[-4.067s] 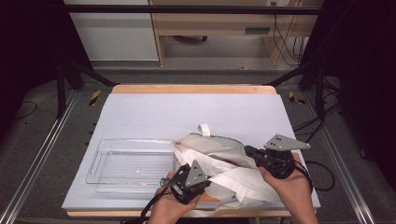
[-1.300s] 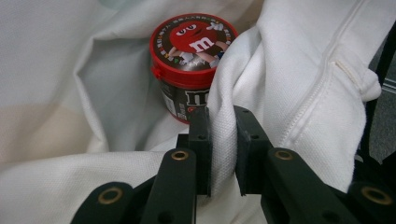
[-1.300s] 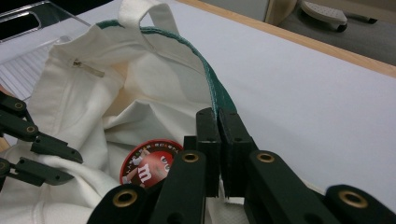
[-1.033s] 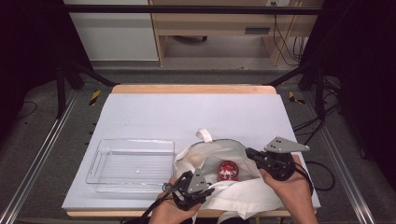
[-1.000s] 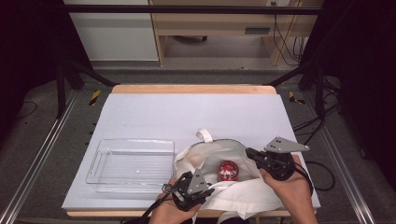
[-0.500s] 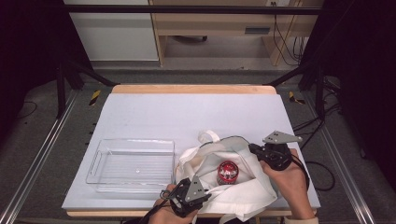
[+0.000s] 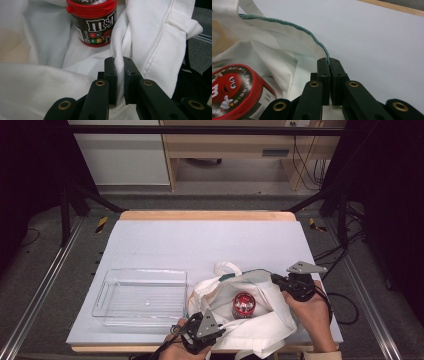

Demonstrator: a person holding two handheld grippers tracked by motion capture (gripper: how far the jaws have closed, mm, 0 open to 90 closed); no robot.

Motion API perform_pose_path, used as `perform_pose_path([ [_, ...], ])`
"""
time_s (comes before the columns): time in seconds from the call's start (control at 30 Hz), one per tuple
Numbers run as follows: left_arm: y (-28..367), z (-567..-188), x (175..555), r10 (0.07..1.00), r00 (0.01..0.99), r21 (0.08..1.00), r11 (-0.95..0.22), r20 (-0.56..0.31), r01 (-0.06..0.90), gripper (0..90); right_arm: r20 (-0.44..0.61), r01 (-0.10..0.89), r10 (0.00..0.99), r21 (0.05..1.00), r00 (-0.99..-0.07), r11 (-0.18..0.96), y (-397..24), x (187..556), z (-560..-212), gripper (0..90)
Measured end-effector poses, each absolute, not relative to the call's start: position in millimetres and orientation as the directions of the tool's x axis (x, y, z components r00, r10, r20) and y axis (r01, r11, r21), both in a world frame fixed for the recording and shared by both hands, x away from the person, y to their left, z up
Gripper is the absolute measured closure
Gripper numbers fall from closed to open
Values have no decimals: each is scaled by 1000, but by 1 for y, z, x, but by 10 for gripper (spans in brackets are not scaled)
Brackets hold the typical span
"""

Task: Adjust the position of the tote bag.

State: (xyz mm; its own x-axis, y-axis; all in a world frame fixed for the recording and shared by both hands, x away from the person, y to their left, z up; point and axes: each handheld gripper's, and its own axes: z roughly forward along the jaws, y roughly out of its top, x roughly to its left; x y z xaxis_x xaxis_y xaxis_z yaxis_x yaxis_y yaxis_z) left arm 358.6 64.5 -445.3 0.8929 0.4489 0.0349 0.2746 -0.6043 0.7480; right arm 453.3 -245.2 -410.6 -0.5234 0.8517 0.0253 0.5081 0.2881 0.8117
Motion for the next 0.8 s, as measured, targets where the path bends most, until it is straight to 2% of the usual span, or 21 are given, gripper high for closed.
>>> perform_pose_path([
  [0.23, 64, -439, 356, 450, 892, 752, -604, 49, 264, 842, 12, 509, 870, 815, -492, 277, -249, 456, -411, 885],
  [0.8, 67, -442, 356, 451, 891, 751, -603, 44, 268, 847, 56, 553, 902, 806, -429, 213, -261, 465, -429, 885],
])
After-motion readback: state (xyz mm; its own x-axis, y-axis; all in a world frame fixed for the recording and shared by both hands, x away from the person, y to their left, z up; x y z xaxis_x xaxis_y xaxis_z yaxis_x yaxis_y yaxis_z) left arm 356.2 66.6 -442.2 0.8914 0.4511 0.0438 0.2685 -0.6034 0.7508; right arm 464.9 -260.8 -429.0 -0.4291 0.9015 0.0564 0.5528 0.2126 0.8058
